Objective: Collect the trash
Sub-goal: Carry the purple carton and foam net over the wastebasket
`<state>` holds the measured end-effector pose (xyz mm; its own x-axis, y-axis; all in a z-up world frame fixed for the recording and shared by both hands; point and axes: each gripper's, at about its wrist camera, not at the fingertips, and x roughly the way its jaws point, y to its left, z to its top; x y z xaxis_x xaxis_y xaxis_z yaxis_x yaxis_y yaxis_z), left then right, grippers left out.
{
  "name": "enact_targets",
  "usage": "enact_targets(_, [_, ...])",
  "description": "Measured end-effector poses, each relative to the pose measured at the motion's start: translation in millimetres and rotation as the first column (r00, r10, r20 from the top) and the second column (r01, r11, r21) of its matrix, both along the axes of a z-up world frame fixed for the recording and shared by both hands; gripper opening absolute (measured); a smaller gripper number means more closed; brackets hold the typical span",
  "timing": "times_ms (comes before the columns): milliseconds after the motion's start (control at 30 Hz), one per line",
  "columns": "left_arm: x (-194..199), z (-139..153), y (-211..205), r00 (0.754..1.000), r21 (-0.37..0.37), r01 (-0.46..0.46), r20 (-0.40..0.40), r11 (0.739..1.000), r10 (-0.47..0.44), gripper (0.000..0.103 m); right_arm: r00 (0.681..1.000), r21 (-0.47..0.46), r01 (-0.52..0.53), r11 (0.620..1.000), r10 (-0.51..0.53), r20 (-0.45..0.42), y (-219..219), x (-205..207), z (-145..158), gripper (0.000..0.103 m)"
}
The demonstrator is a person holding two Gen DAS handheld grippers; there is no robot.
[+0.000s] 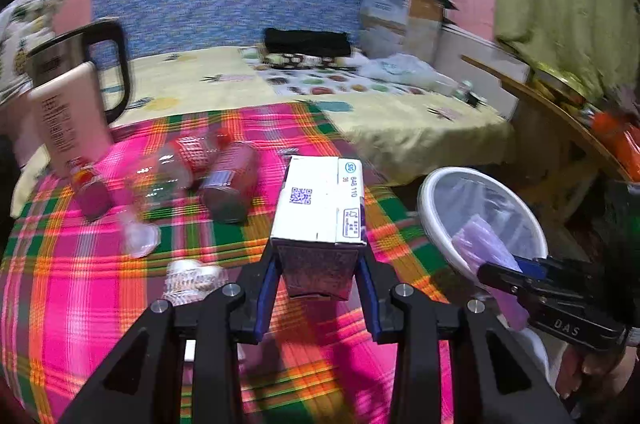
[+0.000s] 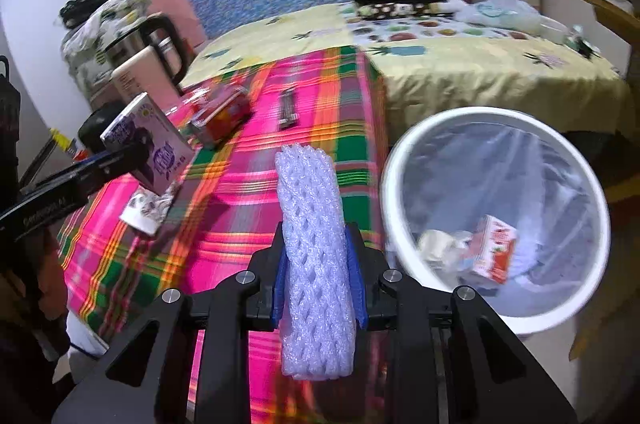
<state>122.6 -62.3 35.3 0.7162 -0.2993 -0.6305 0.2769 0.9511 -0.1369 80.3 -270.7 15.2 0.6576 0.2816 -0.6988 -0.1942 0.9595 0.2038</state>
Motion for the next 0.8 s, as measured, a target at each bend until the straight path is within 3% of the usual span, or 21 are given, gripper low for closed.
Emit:
enact_targets(433, [11.6,-7.1,-103.7,0.974,-0.012,0.227,-0.020,0.974,-0.227,0.038,0.989,-0.003,0.151,0.989,-0.151,-0.003,-61.1,-7.4,-4.7,0.027])
enact_targets(800, [19.7,-23.2,-138.5,0.957,-0.021,0.285,-0.056,0.958,-0.286,0.038,0.975,-0.012,0.220,0.975,-0.221,-0.035,-85.9,-5.6,-12.3,0.027])
